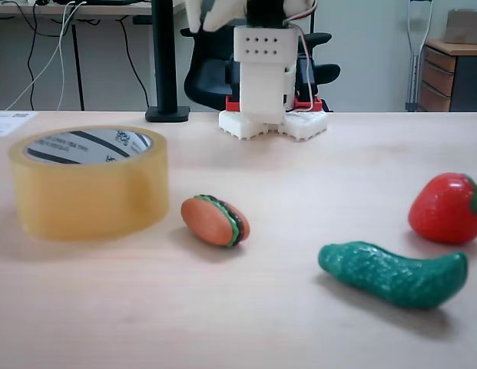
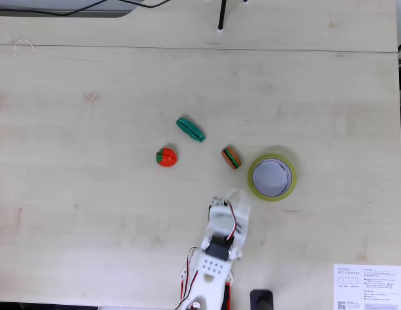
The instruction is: Grasp a cucumber and put it in the hole.
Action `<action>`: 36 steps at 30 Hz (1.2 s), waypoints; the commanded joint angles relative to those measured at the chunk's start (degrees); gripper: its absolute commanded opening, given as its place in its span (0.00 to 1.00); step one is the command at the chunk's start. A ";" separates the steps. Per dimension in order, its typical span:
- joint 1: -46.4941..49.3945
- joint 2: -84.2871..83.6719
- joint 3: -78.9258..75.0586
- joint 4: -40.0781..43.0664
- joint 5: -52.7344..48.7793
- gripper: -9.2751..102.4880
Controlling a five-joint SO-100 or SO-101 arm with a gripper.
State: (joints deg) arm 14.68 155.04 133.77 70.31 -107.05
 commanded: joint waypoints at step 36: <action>-19.42 -41.92 -14.77 -34.45 -15.38 0.38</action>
State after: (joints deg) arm -4.48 113.47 125.07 39.02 -121.73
